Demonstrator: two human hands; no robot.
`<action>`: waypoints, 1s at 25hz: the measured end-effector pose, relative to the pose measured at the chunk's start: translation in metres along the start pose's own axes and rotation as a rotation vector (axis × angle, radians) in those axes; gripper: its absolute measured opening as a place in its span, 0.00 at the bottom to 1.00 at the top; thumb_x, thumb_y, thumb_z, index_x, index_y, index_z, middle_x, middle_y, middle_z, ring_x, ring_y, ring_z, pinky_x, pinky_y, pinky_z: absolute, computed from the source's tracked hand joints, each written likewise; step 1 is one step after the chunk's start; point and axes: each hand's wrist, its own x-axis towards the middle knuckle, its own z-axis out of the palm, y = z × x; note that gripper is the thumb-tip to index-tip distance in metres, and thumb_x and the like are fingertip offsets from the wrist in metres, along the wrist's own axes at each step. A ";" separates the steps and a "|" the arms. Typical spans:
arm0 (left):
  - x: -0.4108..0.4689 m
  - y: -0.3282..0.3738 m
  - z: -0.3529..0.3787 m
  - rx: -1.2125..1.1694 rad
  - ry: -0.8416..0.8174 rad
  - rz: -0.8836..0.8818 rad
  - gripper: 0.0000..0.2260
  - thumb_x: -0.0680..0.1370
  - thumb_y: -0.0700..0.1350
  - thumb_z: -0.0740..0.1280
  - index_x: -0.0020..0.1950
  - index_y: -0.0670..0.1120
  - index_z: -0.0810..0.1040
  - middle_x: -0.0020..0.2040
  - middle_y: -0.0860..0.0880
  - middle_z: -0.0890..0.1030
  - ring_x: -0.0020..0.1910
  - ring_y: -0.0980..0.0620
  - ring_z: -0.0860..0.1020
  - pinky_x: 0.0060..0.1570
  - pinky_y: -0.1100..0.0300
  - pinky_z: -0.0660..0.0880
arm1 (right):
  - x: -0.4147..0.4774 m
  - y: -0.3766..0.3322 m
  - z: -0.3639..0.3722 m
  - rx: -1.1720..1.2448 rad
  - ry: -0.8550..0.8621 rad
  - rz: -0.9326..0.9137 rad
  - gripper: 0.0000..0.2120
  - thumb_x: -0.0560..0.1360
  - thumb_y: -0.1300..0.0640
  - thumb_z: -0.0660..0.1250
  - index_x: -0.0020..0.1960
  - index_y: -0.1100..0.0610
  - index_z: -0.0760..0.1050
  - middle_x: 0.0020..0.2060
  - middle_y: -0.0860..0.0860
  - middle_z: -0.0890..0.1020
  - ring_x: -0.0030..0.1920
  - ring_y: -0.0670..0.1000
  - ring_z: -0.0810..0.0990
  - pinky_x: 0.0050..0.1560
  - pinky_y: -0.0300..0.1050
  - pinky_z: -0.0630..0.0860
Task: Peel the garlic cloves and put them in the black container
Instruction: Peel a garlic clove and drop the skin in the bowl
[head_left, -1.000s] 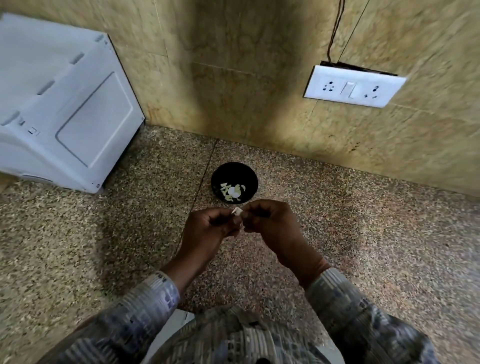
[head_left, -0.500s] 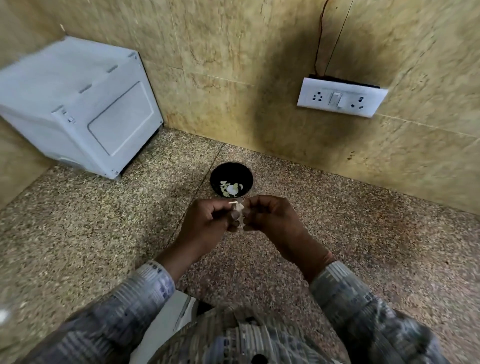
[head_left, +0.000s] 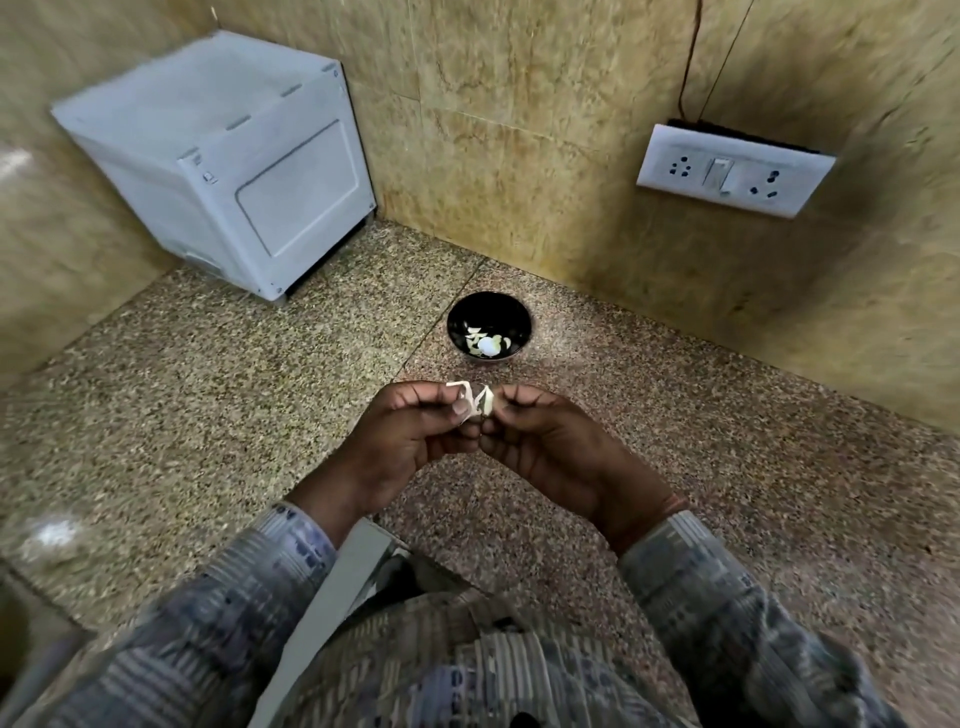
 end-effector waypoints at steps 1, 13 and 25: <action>-0.001 0.000 -0.001 0.003 0.000 -0.009 0.05 0.75 0.35 0.70 0.48 0.38 0.85 0.41 0.39 0.84 0.37 0.48 0.84 0.41 0.57 0.83 | 0.001 0.002 -0.001 -0.030 0.011 0.012 0.06 0.82 0.67 0.62 0.57 0.63 0.76 0.46 0.59 0.81 0.46 0.51 0.82 0.50 0.45 0.83; 0.087 -0.051 -0.122 1.391 0.216 0.030 0.18 0.77 0.45 0.71 0.28 0.46 0.72 0.31 0.48 0.77 0.34 0.47 0.77 0.34 0.57 0.63 | 0.028 0.013 0.003 -0.065 0.320 0.074 0.06 0.82 0.63 0.66 0.57 0.62 0.79 0.46 0.57 0.84 0.42 0.52 0.84 0.46 0.47 0.83; 0.153 -0.080 -0.203 1.332 0.139 0.052 0.05 0.73 0.46 0.76 0.38 0.50 0.82 0.38 0.52 0.84 0.39 0.48 0.82 0.38 0.60 0.70 | 0.089 0.019 0.041 0.137 0.575 0.066 0.10 0.83 0.64 0.64 0.60 0.67 0.81 0.46 0.59 0.85 0.45 0.53 0.85 0.46 0.46 0.84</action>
